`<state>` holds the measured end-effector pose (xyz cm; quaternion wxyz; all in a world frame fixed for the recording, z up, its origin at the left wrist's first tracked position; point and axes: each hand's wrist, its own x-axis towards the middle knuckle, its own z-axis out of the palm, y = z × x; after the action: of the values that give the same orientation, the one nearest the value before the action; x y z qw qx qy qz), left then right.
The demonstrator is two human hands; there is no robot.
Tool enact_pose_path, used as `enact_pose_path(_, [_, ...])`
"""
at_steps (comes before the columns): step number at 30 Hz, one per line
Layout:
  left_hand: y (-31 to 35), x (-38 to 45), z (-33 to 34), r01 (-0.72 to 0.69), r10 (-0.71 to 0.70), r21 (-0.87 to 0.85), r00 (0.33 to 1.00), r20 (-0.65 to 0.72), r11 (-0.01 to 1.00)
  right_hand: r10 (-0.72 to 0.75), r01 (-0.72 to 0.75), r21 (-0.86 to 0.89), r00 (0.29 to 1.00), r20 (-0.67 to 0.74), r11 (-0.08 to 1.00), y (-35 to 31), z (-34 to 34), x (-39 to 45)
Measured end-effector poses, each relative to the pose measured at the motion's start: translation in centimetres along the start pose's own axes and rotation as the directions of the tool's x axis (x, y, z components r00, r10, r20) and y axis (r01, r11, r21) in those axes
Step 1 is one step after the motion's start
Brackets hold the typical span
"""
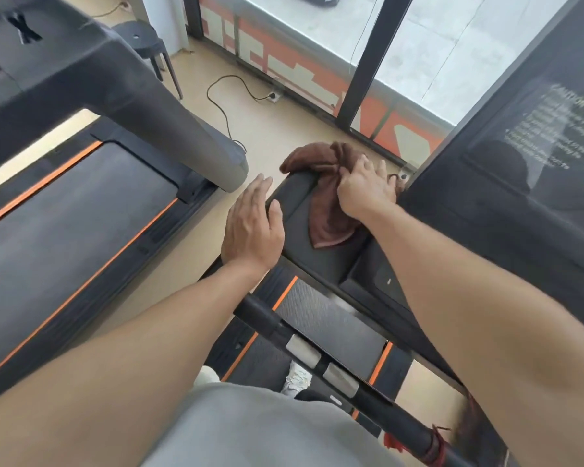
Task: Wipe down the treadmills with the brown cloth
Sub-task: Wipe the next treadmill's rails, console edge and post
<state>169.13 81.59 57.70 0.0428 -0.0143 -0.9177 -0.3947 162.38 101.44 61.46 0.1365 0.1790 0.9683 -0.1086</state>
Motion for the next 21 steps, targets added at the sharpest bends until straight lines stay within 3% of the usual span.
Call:
enact_pose_path(4, [0.2,0.1,0.0,-0.022,0.023,-0.013,1.000,0.012,1.000,0.027,-0.028,0.035,0.999,0.035,0.999,-0.9,-0.2,0.0])
enact_pose_path(7, [0.1,0.2,-0.1,-0.046,0.046,-0.022,0.999,0.009,0.999,-0.071,0.072,-0.051,0.997,0.026,0.996,-1.0,1.0,-3.6])
enact_pose_path(12, [0.2,0.2,-0.1,-0.055,0.055,0.007,0.998,0.010,0.998,-0.249,0.257,-0.052,0.961,0.122,0.965,-1.5,2.9,-10.5])
enact_pose_path(17, [0.2,0.1,-0.1,-0.049,0.049,-0.004,0.999,0.006,0.999,-0.223,0.227,-0.089,0.973,0.056,0.970,-1.1,2.7,-6.3])
enact_pose_path(21, [0.1,0.1,-0.1,-0.049,0.049,-0.017,0.999,-0.001,0.999,-0.034,0.038,-0.058,0.998,0.060,0.998,-1.0,0.6,-1.5])
